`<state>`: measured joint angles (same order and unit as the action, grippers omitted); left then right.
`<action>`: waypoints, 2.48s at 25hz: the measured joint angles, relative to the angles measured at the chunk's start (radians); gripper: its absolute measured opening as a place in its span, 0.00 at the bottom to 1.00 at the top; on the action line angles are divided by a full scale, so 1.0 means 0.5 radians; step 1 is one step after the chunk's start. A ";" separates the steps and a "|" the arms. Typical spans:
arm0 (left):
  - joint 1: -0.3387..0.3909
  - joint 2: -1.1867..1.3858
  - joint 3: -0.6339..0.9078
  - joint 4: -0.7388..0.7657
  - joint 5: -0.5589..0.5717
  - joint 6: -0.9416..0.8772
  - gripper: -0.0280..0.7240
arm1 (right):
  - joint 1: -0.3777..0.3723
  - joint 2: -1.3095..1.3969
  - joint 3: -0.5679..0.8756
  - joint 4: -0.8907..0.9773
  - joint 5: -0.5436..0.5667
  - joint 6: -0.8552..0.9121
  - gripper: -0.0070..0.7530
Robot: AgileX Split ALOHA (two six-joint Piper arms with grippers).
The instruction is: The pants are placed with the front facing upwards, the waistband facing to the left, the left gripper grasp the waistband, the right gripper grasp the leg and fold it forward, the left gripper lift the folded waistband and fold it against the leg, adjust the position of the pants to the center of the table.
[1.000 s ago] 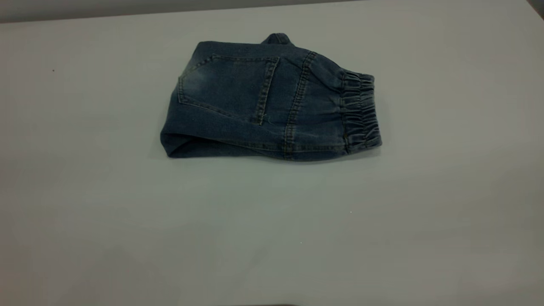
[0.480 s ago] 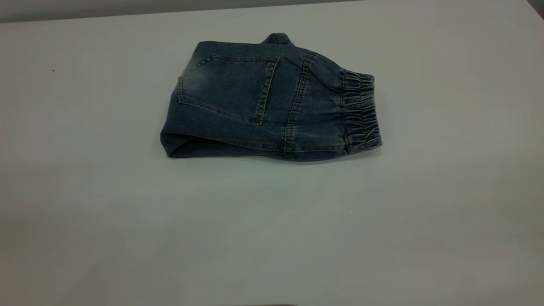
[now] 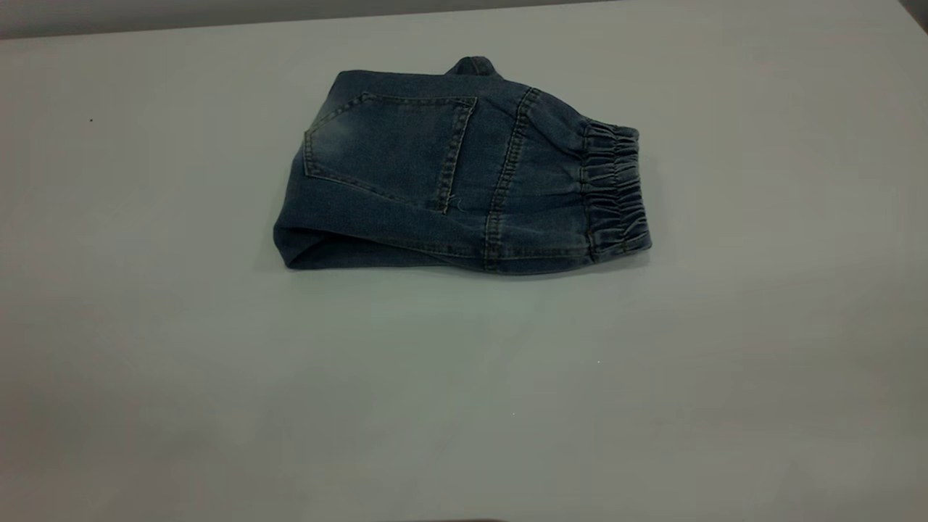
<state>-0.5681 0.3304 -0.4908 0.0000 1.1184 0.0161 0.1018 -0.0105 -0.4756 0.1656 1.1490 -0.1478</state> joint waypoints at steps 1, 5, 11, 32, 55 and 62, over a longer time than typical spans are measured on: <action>0.000 0.000 0.002 0.000 -0.002 -0.004 0.74 | 0.000 0.000 0.000 0.000 0.000 0.000 0.73; 0.000 0.000 0.002 0.000 -0.004 -0.005 0.74 | 0.000 0.000 0.000 0.000 0.000 0.000 0.73; 0.000 0.000 0.002 0.000 -0.004 -0.006 0.74 | 0.000 0.000 0.000 0.000 -0.002 0.000 0.73; 1.082 -0.697 0.002 -0.014 0.020 -0.004 0.74 | -0.170 0.000 0.000 0.006 -0.002 0.000 0.73; 1.089 -0.697 0.002 -0.014 0.020 -0.001 0.74 | -0.313 0.000 0.000 0.003 -0.002 -0.001 0.73; 1.089 -0.697 0.002 -0.014 0.020 0.002 0.74 | -0.313 0.000 0.000 -0.170 -0.008 0.170 0.73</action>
<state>-0.0238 -0.0182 -0.4899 -0.0068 1.1283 0.0169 -0.0545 -0.0105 -0.4756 0.0806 1.1450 -0.0630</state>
